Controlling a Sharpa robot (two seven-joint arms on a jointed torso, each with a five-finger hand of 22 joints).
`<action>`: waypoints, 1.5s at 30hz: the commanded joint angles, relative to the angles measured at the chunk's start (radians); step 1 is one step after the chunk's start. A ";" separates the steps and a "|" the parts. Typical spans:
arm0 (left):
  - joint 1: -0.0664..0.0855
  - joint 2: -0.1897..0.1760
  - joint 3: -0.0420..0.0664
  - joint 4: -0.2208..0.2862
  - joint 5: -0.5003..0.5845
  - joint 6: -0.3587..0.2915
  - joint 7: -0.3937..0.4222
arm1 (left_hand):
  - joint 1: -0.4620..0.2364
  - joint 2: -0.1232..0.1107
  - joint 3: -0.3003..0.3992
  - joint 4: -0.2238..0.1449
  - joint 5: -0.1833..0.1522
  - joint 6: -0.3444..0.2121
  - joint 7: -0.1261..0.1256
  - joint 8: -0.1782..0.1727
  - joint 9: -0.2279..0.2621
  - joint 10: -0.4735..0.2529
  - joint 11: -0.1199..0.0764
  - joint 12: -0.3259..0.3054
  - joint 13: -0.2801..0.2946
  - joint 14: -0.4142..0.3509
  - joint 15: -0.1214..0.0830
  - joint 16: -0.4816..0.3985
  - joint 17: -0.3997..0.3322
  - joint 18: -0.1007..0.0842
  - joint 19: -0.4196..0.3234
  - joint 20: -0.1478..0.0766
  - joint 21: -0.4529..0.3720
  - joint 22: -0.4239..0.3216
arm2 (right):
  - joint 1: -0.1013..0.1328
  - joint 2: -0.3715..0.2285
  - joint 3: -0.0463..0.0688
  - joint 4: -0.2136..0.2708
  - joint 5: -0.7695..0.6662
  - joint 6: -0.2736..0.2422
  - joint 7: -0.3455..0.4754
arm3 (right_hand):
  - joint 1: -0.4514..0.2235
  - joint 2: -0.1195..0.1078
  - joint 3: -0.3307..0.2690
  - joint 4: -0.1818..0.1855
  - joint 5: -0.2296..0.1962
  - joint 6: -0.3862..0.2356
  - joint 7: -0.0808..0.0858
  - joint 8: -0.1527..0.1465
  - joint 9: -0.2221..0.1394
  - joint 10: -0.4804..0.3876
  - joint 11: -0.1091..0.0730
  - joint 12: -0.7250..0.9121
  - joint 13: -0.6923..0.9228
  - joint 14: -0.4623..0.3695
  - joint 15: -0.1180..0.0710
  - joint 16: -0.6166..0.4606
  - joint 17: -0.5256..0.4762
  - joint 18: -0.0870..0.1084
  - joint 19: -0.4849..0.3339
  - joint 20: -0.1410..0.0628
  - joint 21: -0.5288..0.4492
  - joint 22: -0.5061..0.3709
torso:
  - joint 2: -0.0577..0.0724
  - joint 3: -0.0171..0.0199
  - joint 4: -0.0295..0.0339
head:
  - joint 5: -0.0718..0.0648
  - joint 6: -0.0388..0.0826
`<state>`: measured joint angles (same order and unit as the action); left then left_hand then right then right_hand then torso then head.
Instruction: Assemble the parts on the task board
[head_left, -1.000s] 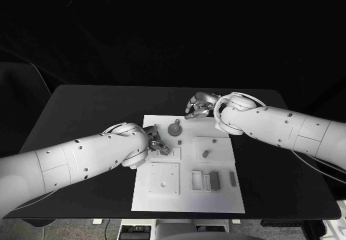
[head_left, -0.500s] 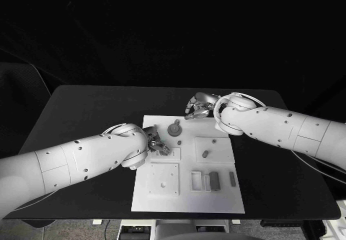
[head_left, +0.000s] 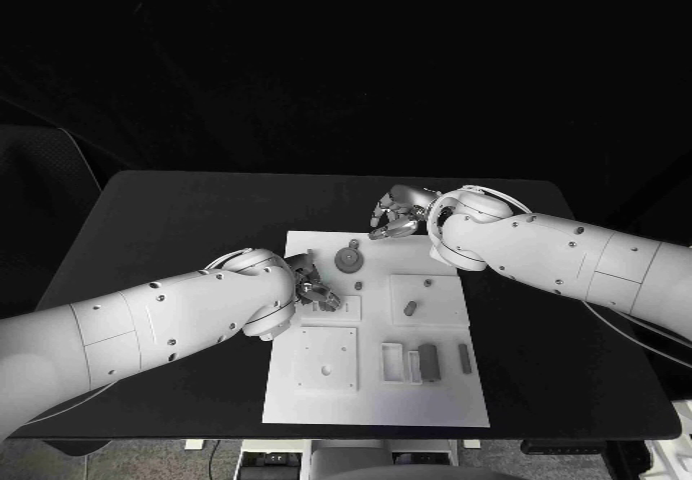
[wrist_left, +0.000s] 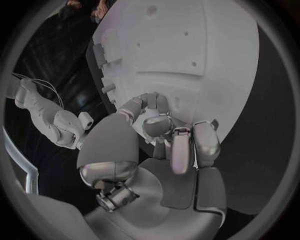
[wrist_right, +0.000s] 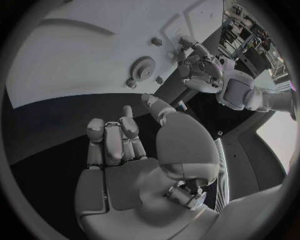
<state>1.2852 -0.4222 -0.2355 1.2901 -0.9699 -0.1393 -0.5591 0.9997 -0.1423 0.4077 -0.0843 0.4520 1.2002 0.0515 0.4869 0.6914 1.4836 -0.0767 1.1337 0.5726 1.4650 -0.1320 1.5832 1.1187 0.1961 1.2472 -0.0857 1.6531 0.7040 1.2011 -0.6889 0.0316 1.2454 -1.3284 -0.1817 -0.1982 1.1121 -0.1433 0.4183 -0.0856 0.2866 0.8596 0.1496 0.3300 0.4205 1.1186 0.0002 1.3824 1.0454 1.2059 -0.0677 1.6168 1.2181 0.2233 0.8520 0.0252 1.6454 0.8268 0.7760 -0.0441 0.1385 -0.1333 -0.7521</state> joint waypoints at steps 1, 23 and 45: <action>-0.001 0.002 0.000 0.000 0.005 -0.022 0.009 | -0.004 0.003 -0.003 -0.001 -0.006 0.138 0.007 -0.003 -0.001 0.041 -0.012 0.004 -0.001 0.093 -0.002 -0.005 -0.001 0.066 -0.002 -0.004 0.124 0.001 | 0.000 0.000 0.000 0.001 -0.004 0.013 0.004 | -0.009 0.002 0.004 0.004 0.004 0.008 0.014 0.001 -0.001 0.005 -0.002 0.004 -0.001 0.000 -0.003 0.004 0.000 0.015 -0.003 0.000 0.007 -0.001 | 0.000 0.0000 0.0001 | 0.000 0.000; -0.002 0.003 0.000 -0.003 0.011 -0.033 0.017 | 0.008 0.006 0.002 -0.013 -0.008 0.137 0.005 -0.003 0.000 0.041 -0.013 0.005 -0.002 0.094 -0.003 -0.006 -0.003 0.066 -0.002 -0.007 0.123 0.001 | -0.001 0.000 0.000 0.000 -0.004 0.016 0.004 | -0.009 0.002 0.005 0.004 0.004 0.008 0.014 0.001 -0.001 0.005 -0.002 0.005 -0.001 0.000 -0.003 0.004 0.000 0.015 -0.003 0.000 0.007 -0.001 | 0.000 0.0004 0.0004 | -0.002 0.000; -0.002 0.009 0.000 -0.009 0.015 -0.045 0.026 | 0.047 0.025 0.027 -0.029 -0.025 0.122 0.007 -0.011 -0.002 0.037 -0.015 0.005 -0.004 0.093 -0.004 -0.008 -0.006 0.066 -0.001 -0.011 0.119 0.000 | -0.001 0.001 0.000 0.000 -0.004 0.018 0.004 | -0.010 0.002 0.006 0.004 0.004 0.008 0.014 0.001 -0.001 0.005 -0.002 0.005 -0.001 0.002 -0.004 0.005 0.002 0.015 -0.003 0.000 0.007 -0.001 | 0.000 0.0006 0.0003 | -0.001 0.000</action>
<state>1.2844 -0.4154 -0.2351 1.2807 -0.9601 -0.1774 -0.5433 1.0161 -0.1353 0.4210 -0.1059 0.4247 1.2002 0.0515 0.4792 0.6909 1.4837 -0.0767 1.1337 0.5700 1.4649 -0.1319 1.5790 1.1134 0.1975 1.2467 -0.0861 1.6531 0.7037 1.2007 -0.6884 0.0316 1.2449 -1.3281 -0.1777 -0.1983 1.1122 -0.1432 0.4211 -0.0828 0.2866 0.8595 0.1497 0.3299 0.4209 1.1206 -0.0017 1.3824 1.0456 1.2077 -0.0660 1.6168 1.2187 0.2196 0.8521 0.0252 1.6454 0.8270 0.7758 -0.0437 0.1389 -0.1351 -0.7526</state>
